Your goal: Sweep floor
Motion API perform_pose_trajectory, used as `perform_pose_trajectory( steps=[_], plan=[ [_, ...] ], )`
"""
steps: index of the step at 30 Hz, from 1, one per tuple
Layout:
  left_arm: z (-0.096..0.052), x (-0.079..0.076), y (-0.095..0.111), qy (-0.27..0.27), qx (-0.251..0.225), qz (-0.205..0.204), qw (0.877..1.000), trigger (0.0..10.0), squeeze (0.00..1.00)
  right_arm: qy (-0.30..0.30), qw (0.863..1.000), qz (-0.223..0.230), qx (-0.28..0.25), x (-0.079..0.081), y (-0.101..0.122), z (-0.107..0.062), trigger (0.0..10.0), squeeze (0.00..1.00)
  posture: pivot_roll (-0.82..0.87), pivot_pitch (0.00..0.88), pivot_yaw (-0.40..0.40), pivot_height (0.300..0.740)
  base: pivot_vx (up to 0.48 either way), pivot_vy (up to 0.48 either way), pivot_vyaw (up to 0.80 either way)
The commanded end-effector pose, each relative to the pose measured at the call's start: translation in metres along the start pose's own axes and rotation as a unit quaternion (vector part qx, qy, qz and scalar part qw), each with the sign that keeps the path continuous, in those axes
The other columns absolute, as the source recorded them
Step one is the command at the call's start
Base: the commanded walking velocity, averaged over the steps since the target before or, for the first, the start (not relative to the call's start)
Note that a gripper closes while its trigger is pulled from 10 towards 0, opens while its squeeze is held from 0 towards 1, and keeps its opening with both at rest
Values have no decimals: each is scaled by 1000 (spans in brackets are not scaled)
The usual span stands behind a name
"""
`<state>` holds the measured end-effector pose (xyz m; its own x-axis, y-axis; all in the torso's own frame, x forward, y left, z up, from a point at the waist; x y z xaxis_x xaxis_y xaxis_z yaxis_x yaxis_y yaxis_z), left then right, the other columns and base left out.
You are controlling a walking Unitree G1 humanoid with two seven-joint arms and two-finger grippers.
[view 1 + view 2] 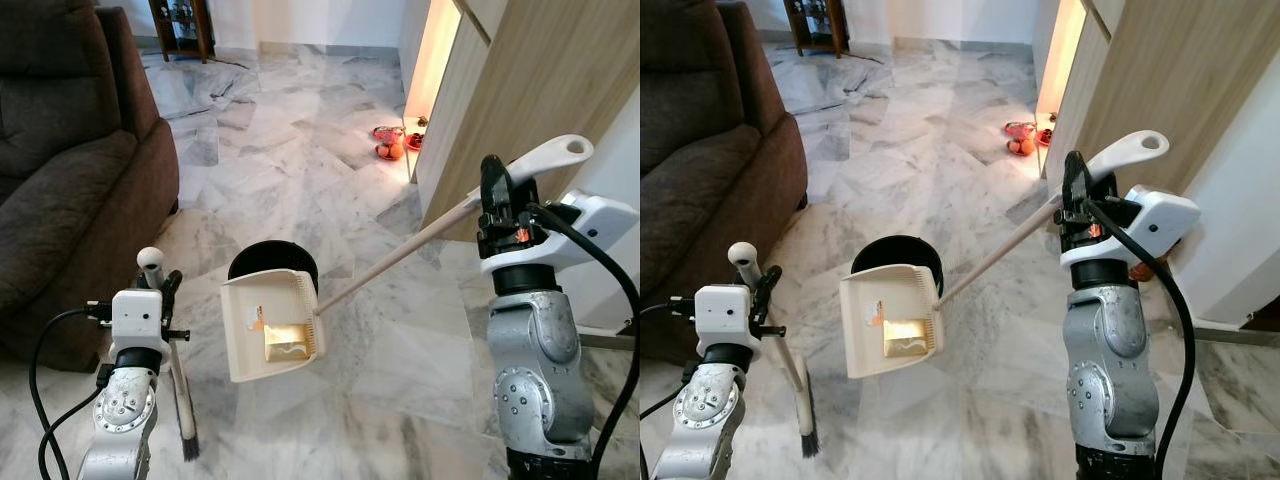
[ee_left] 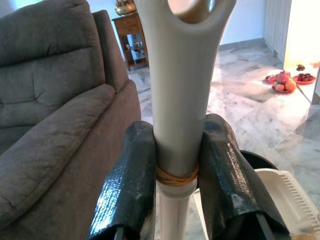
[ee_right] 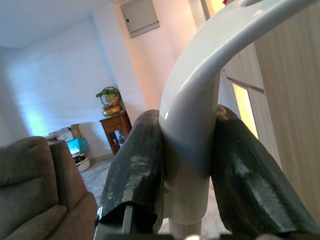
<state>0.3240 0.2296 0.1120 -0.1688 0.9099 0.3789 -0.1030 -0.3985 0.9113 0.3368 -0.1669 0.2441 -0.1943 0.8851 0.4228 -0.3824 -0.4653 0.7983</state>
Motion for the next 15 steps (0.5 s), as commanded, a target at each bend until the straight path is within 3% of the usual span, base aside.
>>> perform_pose_trajectory(
  steps=[1, 5, 9, 15],
  plan=[
    [1, 3, 13, 9, -25, 3, 1000, 10000, 0, 14, 1000, 3, -23, 9, 11, 5, 10000, 0, 23, 79, -19, 740, 352, 0, 0],
    [2, 0, 14, 6, -24, 9, 1000, 10000, 0, 16, 1000, 0, -19, 9, 9, 4, 10000, 0, 26, 80, -19, 740, 370, 0, 0],
    [2, -2, 13, 0, -23, 9, 1000, 10000, 0, 21, 1000, -5, -16, 11, 7, 3, 10000, 0, 26, 78, -18, 740, 375, 0, 616],
    [2, -3, 13, -2, -22, 8, 1000, 10000, 0, 21, 1000, 0, -12, 12, 4, 2, 10000, 0, 25, 73, -16, 740, 375, 0, 0]
  ],
)
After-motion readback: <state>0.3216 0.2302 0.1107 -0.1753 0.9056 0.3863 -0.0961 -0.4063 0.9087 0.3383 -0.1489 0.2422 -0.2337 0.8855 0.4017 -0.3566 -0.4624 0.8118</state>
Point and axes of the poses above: a point about 5 cm out from each wrist's last joint towards the gripper, its own z axis pointing out of the wrist towards the gripper, its own y axis along the axis of the wrist's last joint, x = y × z, the point moved 6 cm from there along z, pointing out of the wrist towards the gripper, and after that the axes turned 9 degrees about z, right-handed, at the moved point
